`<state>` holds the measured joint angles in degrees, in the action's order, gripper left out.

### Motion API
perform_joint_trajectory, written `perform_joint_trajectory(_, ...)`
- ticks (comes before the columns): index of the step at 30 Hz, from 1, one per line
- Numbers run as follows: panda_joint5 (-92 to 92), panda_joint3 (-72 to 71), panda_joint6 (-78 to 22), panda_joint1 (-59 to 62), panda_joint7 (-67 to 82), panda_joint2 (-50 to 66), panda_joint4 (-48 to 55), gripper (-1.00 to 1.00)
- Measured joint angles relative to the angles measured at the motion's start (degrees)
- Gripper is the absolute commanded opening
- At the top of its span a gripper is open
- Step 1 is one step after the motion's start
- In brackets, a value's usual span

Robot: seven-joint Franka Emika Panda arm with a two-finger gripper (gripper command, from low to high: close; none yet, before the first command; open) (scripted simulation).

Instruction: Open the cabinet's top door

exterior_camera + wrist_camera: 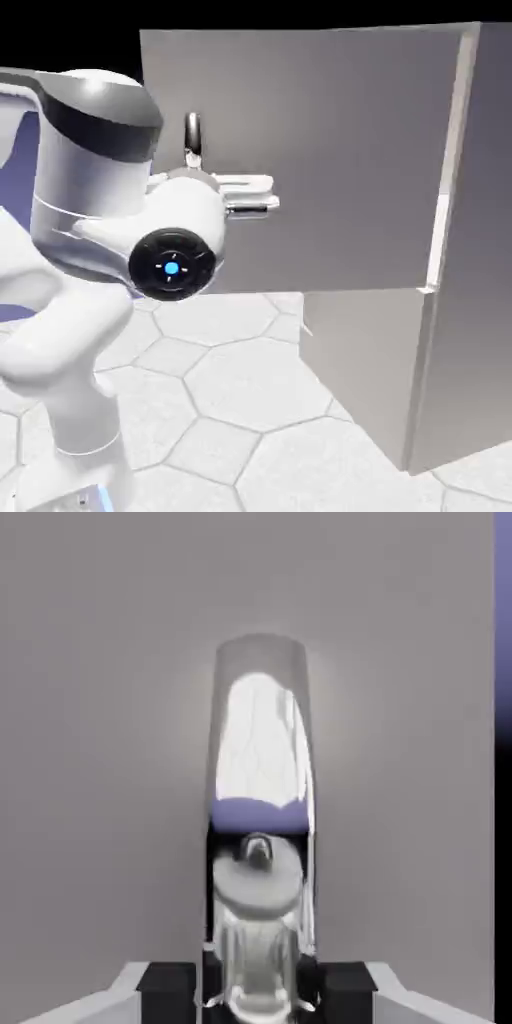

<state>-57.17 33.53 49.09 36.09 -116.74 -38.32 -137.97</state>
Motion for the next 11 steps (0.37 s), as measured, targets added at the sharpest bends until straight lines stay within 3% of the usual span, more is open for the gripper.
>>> perform_joint_trajectory(11,7.40,13.77,-18.71,-12.52,13.92,22.85,21.42,-1.00)
